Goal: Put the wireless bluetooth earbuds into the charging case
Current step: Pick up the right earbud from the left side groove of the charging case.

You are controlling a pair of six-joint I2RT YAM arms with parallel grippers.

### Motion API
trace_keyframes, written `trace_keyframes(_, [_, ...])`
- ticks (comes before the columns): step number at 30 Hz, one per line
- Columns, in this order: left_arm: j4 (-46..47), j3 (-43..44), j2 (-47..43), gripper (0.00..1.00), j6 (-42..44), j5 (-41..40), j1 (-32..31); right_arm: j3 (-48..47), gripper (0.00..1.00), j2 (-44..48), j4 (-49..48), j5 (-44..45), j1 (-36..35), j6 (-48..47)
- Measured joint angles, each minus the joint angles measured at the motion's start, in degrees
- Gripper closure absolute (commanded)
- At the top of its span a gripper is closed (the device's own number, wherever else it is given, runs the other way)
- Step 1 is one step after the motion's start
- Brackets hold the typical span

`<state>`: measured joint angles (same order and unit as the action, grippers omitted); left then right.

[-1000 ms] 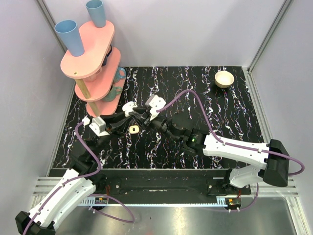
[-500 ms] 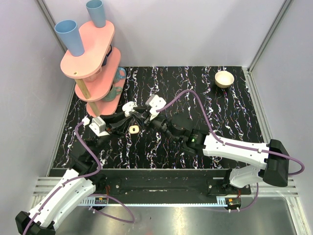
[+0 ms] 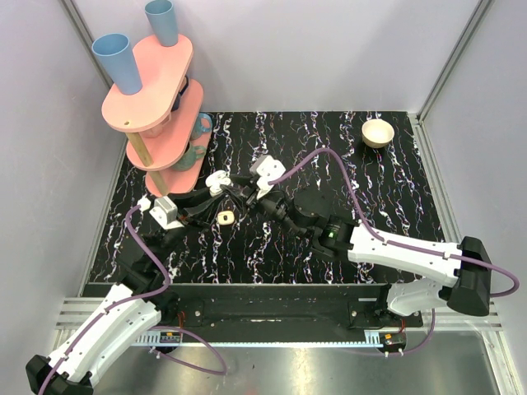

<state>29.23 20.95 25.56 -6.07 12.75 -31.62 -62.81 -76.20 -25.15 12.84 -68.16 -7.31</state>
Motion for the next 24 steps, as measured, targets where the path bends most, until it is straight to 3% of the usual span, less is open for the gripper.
trace_keyframes(16, [-0.26,0.0,-0.02,1.0,0.76,3.82,0.0,-21.46,0.58,-2.93,27.47,-5.68,0.59,-3.89])
trace_keyframes(24, [-1.53,0.0,-0.2,1.0,1.4,6.88,0.0,-24.96,0.58,-6.58,39.15,-9.38,0.9,-4.94])
